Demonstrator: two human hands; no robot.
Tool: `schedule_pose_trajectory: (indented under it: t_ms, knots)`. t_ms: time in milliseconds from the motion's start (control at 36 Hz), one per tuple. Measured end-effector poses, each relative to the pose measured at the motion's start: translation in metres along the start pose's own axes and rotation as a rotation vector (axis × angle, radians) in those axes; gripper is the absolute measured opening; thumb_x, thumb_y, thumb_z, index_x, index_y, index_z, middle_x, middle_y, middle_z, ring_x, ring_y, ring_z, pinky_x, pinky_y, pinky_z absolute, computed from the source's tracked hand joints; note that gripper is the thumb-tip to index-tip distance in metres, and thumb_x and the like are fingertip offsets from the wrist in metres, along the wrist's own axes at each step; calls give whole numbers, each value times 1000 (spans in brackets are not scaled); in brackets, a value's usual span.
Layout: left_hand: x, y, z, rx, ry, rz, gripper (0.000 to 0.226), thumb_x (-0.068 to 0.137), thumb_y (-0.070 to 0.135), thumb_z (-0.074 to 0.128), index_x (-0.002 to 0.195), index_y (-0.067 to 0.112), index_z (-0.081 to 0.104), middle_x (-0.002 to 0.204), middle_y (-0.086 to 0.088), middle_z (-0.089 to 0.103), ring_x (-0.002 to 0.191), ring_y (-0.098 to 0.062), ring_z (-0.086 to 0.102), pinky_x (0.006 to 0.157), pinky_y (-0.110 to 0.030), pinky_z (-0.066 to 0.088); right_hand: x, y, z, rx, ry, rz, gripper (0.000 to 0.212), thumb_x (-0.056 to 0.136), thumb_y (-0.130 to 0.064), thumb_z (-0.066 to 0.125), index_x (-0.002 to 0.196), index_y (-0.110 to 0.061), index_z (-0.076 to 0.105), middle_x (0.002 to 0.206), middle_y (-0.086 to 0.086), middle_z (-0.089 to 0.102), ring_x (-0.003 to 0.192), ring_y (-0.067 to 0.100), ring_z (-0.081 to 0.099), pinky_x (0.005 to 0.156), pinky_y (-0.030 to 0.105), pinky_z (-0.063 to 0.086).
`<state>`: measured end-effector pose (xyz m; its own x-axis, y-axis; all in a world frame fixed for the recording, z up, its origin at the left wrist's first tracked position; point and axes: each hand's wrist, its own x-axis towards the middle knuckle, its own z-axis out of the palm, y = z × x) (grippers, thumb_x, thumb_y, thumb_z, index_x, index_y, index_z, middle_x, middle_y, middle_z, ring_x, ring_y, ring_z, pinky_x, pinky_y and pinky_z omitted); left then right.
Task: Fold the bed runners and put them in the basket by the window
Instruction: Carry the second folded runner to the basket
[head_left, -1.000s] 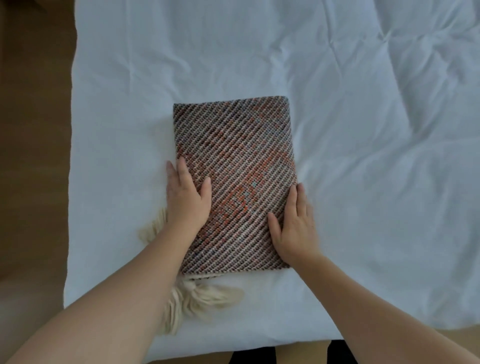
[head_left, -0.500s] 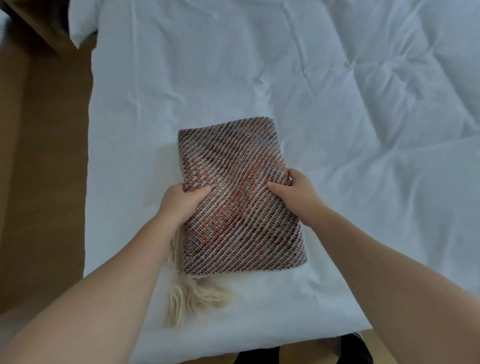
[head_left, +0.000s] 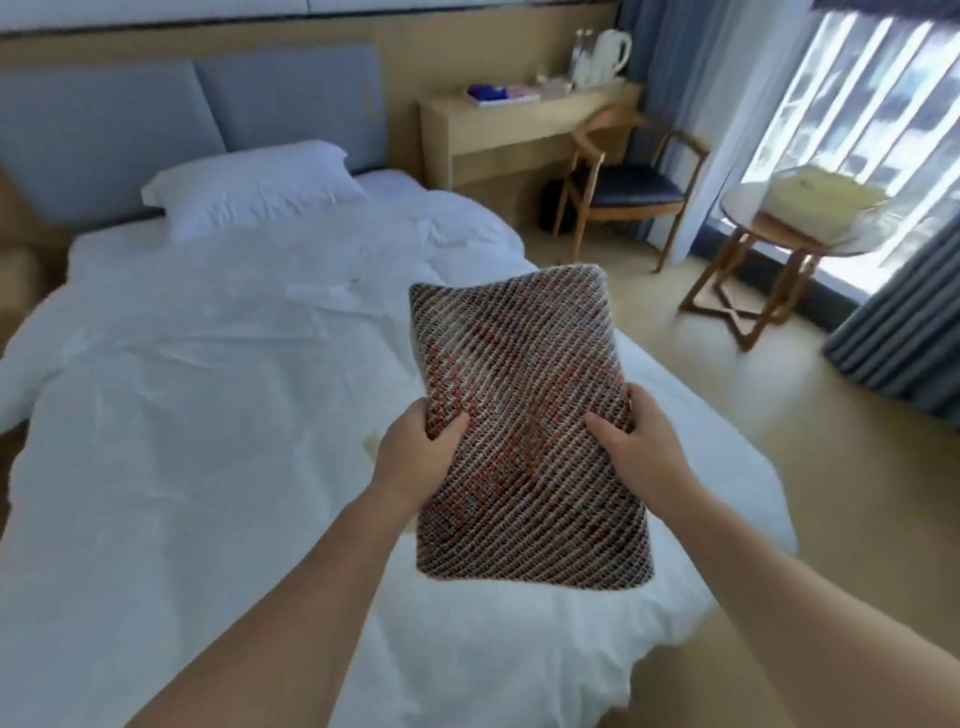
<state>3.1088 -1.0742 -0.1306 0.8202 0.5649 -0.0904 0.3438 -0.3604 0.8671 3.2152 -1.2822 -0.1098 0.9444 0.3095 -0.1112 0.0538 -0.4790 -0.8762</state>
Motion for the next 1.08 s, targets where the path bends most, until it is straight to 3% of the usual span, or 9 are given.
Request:
schedule_pose_trajectory:
  t_ms: [222, 306, 417, 556, 694, 778, 972, 1028, 1083]
  knots:
    - [-25, 188, 145, -94, -166, 273, 19, 92, 33, 59, 109, 26, 56, 97, 12, 62, 92, -11, 59, 83, -28, 44, -22, 32, -235, 91, 269, -33, 39, 91, -20, 63, 128, -20, 51, 109, -8, 61, 102, 12, 59, 92, 30, 47]
    - [-39, 245, 206, -107, -238, 353, 22, 92, 30, 60, 113, 24, 58, 98, 10, 63, 91, -11, 57, 83, -26, 40, -38, 57, -312, 143, 359, -13, 41, 90, -22, 65, 127, -23, 49, 115, -4, 64, 107, 15, 61, 97, 40, 49]
    - [-57, 305, 283, -118, -335, 439, 24, 92, 26, 60, 115, 19, 59, 101, 5, 65, 92, -14, 59, 82, -28, 42, -61, 81, -396, 181, 451, 25, 46, 82, -33, 74, 121, -28, 49, 106, -11, 64, 98, 8, 63, 85, 31, 53]
    - [-74, 356, 363, -166, -482, 468, 27, 92, 25, 59, 119, 21, 58, 102, 9, 65, 92, -8, 59, 87, -28, 44, -74, 119, -467, 133, 620, 72, 47, 80, -25, 77, 114, -26, 45, 103, -14, 56, 96, 9, 57, 87, 31, 47]
    - [-72, 387, 425, -180, -570, 474, 24, 93, 26, 59, 117, 23, 57, 97, 13, 61, 85, 0, 55, 71, -15, 40, -69, 158, -520, 134, 732, 119, 44, 81, -20, 76, 114, -24, 48, 100, -13, 56, 100, 15, 57, 86, 30, 45]
    - [-60, 404, 463, -189, -607, 494, 25, 93, 26, 58, 118, 22, 58, 97, 16, 61, 88, -2, 56, 80, -22, 43, -56, 174, -547, 111, 783, 117, 44, 83, -18, 74, 119, -19, 48, 101, -10, 56, 97, 13, 55, 84, 26, 42]
    - [-7, 445, 553, -195, -693, 509, 18, 94, 28, 57, 112, 25, 56, 95, 16, 59, 85, 0, 54, 67, -11, 38, 11, 205, -611, 38, 849, 129, 48, 85, -19, 72, 126, -13, 49, 109, -4, 55, 99, 13, 54, 87, 26, 41]
    - [17, 461, 578, -209, -722, 507, 15, 93, 28, 58, 109, 25, 57, 94, 18, 60, 85, 4, 55, 71, -14, 42, 37, 209, -632, 34, 853, 132, 45, 85, -19, 72, 124, -15, 49, 108, -5, 56, 99, 13, 54, 87, 27, 41]
    - [44, 477, 601, -239, -751, 494, 22, 92, 28, 60, 114, 21, 61, 101, 14, 65, 94, -4, 60, 84, -24, 48, 65, 213, -650, 47, 859, 135, 41, 86, -19, 71, 121, -17, 49, 108, -4, 56, 100, 15, 55, 88, 29, 43]
